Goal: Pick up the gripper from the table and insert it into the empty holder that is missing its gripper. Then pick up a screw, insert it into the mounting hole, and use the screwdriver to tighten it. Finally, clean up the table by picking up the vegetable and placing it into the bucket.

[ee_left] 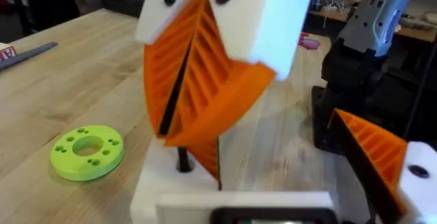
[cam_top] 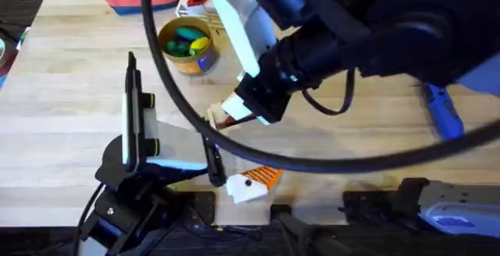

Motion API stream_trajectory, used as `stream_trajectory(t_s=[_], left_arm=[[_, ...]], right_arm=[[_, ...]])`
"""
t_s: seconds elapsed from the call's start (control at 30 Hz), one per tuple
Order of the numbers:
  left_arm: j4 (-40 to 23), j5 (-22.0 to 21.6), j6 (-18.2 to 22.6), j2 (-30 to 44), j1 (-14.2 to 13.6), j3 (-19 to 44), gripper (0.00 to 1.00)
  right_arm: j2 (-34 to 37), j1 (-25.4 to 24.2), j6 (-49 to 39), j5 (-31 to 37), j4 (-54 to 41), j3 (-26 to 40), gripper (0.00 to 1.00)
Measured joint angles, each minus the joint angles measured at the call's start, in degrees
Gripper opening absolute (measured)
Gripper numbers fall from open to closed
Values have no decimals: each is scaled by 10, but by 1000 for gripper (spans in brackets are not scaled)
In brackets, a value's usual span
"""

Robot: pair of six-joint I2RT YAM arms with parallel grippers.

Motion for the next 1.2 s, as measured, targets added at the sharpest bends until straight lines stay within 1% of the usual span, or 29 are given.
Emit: stream_trajectory(t_s=[0.17, 0.57, 0.6, 0.63, 0.67, 0.7, 0.77, 0.8, 0.83, 0.93, 0.97, 1.07, 1.1, 1.2], left_arm=[[-1, 2, -5, 1, 0, 0, 986], [-1, 2, -5, 1, 0, 0, 986], [-1, 2, -5, 1, 0, 0, 986], [-1, 2, -5, 1, 0, 0, 986], [-1, 2, -5, 1, 0, 0, 987], [-1, 2, -5, 1, 0, 0, 986], [-1, 2, -3, 0, 0, 0, 986], [-1, 2, -3, 0, 0, 0, 987], [-1, 2, -2, 1, 0, 0, 986], [-1, 2, -2, 1, 0, 0, 985], [-1, 2, -2, 1, 0, 0, 986], [-1, 2, -2, 1, 0, 0, 986], [-1, 2, -1, 1, 0, 0, 986], [-1, 2, 0, 0, 0, 0, 986]], right_arm=[[23, 1, 2, 0, 0, 1, 4], [24, 2, 3, 0, -2, 3, 4], [24, 2, 7, -1, -2, 3, 45], [24, 2, 5, -1, -3, 3, 189], [23, 2, 5, -1, -4, 3, 306], [22, 2, 4, -2, -4, 3, 390], [17, 3, 4, -1, -7, 3, 517], [13, 3, 5, 0, -8, 3, 605], [8, 3, 5, 0, -9, 3, 671], [-8, 3, 6, 1, -9, 3, 952], [-15, 3, 4, 2, -9, 3, 982], [-37, -1, 4, 2, -12, 3, 992], [-70, -14, 4, 2, -18, 3, 992], [-113, -33, 4, 3, -34, 3, 994]])
